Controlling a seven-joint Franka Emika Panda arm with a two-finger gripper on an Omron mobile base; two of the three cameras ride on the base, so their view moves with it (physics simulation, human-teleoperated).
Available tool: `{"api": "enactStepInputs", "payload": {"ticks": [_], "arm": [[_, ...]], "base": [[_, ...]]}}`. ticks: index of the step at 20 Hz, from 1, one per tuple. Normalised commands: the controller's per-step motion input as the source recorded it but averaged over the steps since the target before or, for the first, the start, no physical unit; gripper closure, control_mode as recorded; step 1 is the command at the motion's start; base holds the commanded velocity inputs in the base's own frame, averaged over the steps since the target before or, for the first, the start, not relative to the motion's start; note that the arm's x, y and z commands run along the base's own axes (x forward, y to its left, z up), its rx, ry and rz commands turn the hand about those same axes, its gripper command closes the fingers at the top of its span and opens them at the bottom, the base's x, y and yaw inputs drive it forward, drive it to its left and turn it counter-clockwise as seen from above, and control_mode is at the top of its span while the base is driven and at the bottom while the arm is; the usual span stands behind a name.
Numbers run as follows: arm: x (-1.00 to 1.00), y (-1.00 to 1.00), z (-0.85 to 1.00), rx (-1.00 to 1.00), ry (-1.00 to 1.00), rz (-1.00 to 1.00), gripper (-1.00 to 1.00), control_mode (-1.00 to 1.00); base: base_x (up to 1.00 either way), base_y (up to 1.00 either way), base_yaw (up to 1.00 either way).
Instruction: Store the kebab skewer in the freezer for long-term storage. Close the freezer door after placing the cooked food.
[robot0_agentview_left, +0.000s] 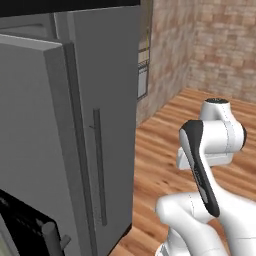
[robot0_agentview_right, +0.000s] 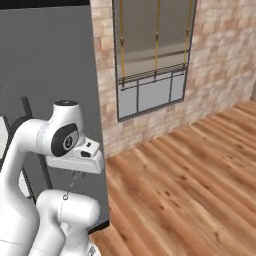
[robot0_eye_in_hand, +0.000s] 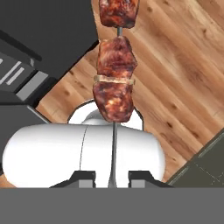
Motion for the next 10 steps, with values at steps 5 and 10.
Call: {"api": "enactStepInputs", "payload": {"ticks": [5, 10], "arm": [[0.0, 0.0, 0.0, 0.0, 0.0, 0.0, 1.0, 1.0], [0.0, 0.0, 0.0, 0.0, 0.0, 0.0, 1.0, 1.0]], "base": [[0.36, -0.17, 0.41], [0.38, -0.18, 0.43]]}}
